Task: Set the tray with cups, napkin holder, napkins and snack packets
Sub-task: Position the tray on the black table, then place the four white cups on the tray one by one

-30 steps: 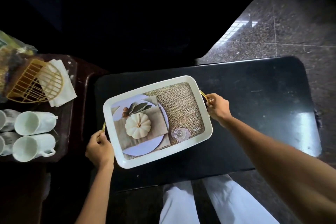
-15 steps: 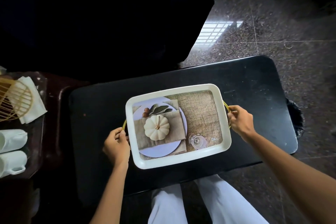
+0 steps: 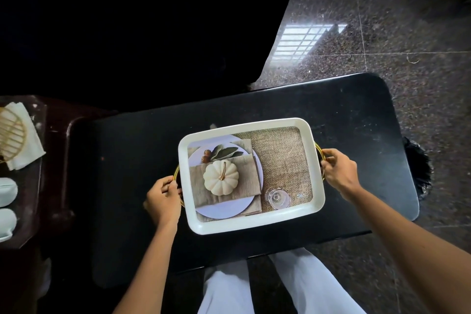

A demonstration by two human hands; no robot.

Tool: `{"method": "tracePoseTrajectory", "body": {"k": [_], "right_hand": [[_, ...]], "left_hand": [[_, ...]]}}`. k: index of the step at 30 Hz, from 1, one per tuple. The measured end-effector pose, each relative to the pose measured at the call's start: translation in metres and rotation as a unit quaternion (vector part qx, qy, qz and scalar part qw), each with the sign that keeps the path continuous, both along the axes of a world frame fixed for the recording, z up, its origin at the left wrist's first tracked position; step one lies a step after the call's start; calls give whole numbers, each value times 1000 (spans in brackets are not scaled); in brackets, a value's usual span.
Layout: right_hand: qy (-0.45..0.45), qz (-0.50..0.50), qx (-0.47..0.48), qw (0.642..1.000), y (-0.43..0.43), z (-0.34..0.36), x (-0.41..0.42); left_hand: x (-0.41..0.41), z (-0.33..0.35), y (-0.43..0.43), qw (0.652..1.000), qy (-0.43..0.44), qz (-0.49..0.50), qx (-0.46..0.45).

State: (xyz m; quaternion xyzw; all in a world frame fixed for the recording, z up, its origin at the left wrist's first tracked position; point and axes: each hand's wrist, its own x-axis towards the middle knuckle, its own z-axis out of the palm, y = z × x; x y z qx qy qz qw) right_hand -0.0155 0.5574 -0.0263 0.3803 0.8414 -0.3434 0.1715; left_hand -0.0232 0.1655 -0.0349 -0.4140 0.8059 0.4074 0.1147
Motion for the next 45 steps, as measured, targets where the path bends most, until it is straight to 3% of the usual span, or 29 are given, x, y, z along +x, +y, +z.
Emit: {"method": "tracePoseTrajectory", "body": {"k": [12, 16, 19, 24, 32, 38, 45], "right_hand": [[35, 44, 9, 998, 3, 11, -2], [81, 193, 102, 973, -11, 28, 4], [121, 279, 101, 947, -42, 44, 16], [162, 411, 63, 895, -130, 69, 30], [220, 458, -92, 856, -340, 90, 26], [247, 405, -182, 861, -505, 86, 16], [207, 379, -198, 880, -622, 56, 15]], "left_hand": [[7, 3, -6, 999, -4, -34, 13], [22, 29, -9, 999, 42, -3, -5], [45, 54, -16, 993, 90, -54, -52], [94, 83, -52, 978, 117, -105, -140], [133, 107, -187, 975, 170, 29, -142], [107, 105, -306, 966, 215, 127, -61], [76, 85, -366, 969, 222, 104, 19]]}}
